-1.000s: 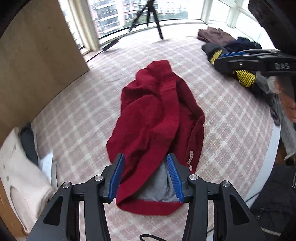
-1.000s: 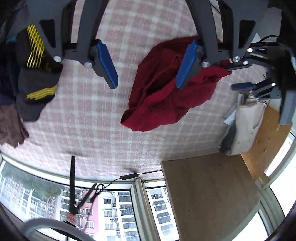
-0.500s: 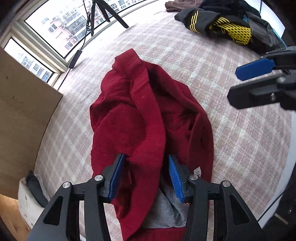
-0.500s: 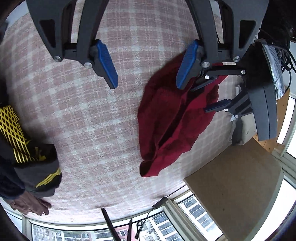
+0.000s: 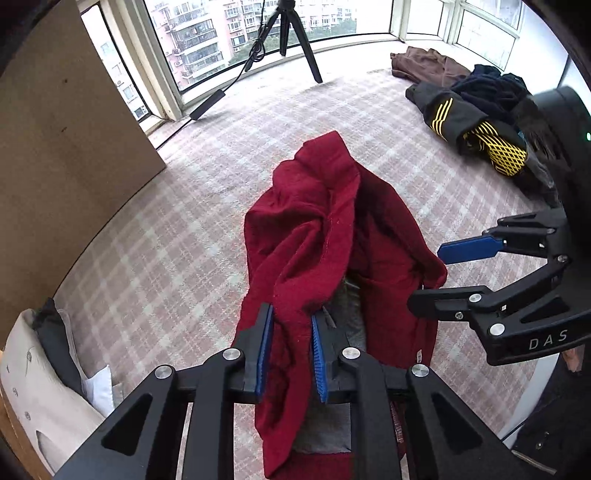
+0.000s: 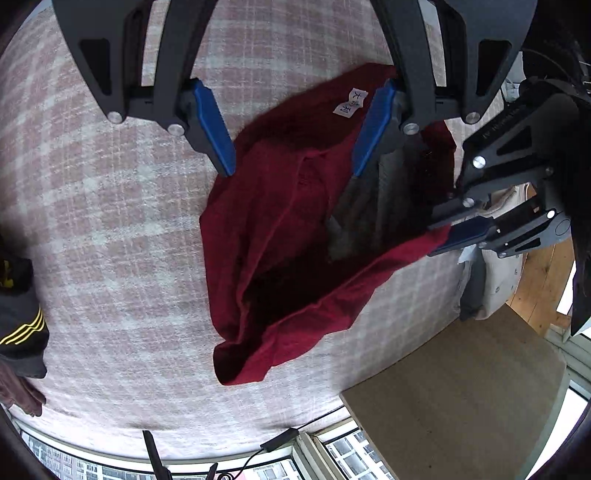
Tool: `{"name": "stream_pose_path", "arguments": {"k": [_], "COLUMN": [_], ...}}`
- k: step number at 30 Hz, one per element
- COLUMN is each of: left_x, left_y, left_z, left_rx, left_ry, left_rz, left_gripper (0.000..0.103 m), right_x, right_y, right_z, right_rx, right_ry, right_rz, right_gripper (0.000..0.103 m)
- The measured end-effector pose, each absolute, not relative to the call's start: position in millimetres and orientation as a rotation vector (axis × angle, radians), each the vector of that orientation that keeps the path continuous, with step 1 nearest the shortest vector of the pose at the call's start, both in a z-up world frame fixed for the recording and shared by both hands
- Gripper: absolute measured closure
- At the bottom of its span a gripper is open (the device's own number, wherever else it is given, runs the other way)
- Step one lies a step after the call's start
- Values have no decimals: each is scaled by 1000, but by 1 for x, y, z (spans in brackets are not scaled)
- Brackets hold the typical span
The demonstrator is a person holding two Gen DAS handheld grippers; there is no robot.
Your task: Fold clothes
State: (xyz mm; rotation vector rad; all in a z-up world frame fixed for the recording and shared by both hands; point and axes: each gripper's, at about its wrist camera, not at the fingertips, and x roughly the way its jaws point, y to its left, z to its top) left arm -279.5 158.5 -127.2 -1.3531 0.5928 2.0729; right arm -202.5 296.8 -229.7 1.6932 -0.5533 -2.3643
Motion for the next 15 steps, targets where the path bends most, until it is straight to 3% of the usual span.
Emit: {"name": "stream_pose_path", "arguments": {"k": [4, 7, 15], "left_x": [-288, -292, -294], "left_y": [146, 139, 136], "left_z": [-123, -119, -115], "left_rx": [-1370, -1373, -1368], "left_ry": [521, 505, 498], "left_rz": [2092, 2109, 2115], "left_gripper": [90, 91, 92], "right_x": [-193, -192, -195], "right_y": [316, 322, 327], "right_z": [-222, -220, -231], "right_rx": [1577, 1551, 1658], "right_ry": [-634, -617, -710], "right_rz": [-2383, -2372, -2340], "right_gripper": [40, 61, 56]}}
